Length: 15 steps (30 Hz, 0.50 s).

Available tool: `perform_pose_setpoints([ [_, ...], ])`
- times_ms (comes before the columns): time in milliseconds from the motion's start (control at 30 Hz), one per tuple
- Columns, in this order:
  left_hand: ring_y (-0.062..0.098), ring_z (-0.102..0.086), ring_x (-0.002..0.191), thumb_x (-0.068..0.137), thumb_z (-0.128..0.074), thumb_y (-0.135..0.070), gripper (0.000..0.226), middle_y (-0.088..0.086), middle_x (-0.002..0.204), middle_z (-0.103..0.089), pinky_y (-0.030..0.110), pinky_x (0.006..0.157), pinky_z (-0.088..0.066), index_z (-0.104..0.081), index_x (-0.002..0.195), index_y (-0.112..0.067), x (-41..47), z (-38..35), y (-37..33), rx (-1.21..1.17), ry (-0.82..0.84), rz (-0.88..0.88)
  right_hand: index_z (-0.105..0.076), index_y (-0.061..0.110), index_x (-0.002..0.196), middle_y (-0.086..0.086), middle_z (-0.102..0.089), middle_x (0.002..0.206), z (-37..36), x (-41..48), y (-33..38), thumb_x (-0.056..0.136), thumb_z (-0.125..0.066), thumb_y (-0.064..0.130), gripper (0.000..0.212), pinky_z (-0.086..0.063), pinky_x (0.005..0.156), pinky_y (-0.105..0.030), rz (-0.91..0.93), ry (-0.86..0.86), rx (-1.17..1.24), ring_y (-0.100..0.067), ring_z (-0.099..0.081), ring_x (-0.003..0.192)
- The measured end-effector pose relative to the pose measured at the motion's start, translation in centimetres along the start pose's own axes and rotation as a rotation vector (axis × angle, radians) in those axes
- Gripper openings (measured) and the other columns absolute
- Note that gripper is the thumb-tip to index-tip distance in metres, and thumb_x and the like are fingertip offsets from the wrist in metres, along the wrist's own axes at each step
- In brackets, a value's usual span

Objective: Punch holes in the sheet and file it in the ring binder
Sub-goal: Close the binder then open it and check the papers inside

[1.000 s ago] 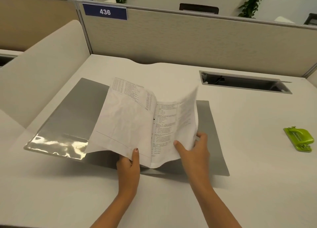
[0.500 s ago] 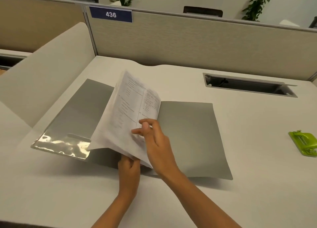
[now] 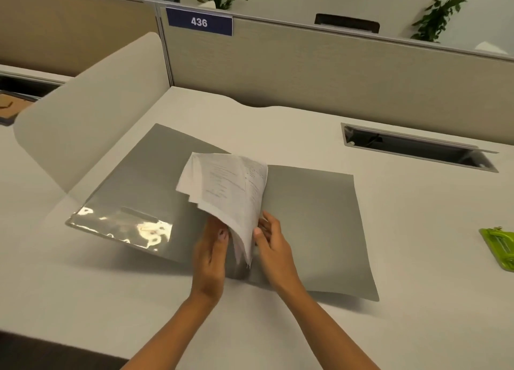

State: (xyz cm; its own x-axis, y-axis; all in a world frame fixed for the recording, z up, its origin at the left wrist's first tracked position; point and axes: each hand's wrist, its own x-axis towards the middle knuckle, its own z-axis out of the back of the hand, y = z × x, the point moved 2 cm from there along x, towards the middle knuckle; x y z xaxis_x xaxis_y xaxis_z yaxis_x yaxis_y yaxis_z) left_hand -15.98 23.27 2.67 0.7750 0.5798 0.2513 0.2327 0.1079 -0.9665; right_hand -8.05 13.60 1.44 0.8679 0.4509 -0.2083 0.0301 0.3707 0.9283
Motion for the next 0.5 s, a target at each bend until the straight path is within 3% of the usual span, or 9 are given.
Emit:
perform_pose_setpoints([
  [133,0.002,-0.048,0.128,0.097,-0.035,-0.041,0.043,-0.022,0.138,-0.050,0.012,0.098,-0.040,-0.035,0.139,-0.049,0.7,-1.3,-1.1,0.117,0.245,-0.123,-0.036,0.027,0.141,0.009,-0.054,0.129,0.3,-0.1,-1.1,0.098,-0.049,0.032,0.045,-0.048,0.102,-0.031,0.013,-0.022,0.008,-0.010,-0.057,0.114],
  [200,0.005,-0.046,0.131,0.097,-0.037,-0.036,0.044,-0.021,0.141,-0.048,0.016,0.101,-0.040,-0.035,0.140,-0.050,0.7,-1.8,-0.9,0.167,0.329,-0.151,-0.044,0.017,0.136,0.003,-0.058,0.115,0.7,-0.2,-1.5,0.096,-0.053,0.030,0.043,-0.056,0.088,-0.025,-0.005,-0.047,0.013,-0.006,-0.059,0.093],
  [267,0.005,-0.049,0.127,0.097,-0.040,-0.035,0.044,-0.027,0.137,-0.050,0.021,0.101,-0.043,-0.038,0.136,-0.053,0.8,-1.8,-0.2,0.262,0.346,-0.169,-0.048,0.009,0.133,-0.001,-0.058,0.109,1.2,-0.2,-2.0,0.095,-0.054,0.025,0.041,-0.054,0.071,-0.012,-0.018,-0.069,0.055,-0.003,-0.057,0.083],
  [367,0.002,-0.057,0.108,0.094,-0.048,-0.029,0.038,-0.041,0.112,-0.057,0.028,0.094,-0.049,-0.050,0.119,-0.058,0.9,-1.1,1.0,0.514,0.164,-0.220,-0.046,0.016,0.134,-0.002,-0.059,0.117,1.8,-0.1,-2.9,0.095,-0.053,0.023,0.041,-0.053,0.071,-0.011,-0.027,-0.090,0.159,-0.003,-0.058,0.091],
  [433,0.005,-0.059,0.098,0.091,-0.051,-0.021,0.038,-0.037,0.104,-0.057,0.033,0.087,-0.048,-0.051,0.110,-0.054,0.9,-0.2,1.4,0.628,-0.025,-0.268,-0.045,0.020,0.136,0.002,-0.059,0.123,2.2,0.0,-3.5,0.096,-0.054,0.023,0.041,-0.054,0.073,-0.010,-0.028,-0.083,0.183,-0.003,-0.060,0.099],
  [500,0.009,-0.057,0.104,0.085,-0.054,-0.012,0.045,-0.025,0.111,-0.058,0.037,0.092,-0.037,-0.050,0.111,-0.048,0.8,1.0,1.4,0.753,-0.225,-0.315,-0.046,0.024,0.136,0.004,-0.061,0.124,2.6,0.3,-4.0,0.099,-0.051,0.026,0.037,-0.055,0.073,-0.014,-0.063,-0.077,0.221,-0.007,-0.062,0.106],
])
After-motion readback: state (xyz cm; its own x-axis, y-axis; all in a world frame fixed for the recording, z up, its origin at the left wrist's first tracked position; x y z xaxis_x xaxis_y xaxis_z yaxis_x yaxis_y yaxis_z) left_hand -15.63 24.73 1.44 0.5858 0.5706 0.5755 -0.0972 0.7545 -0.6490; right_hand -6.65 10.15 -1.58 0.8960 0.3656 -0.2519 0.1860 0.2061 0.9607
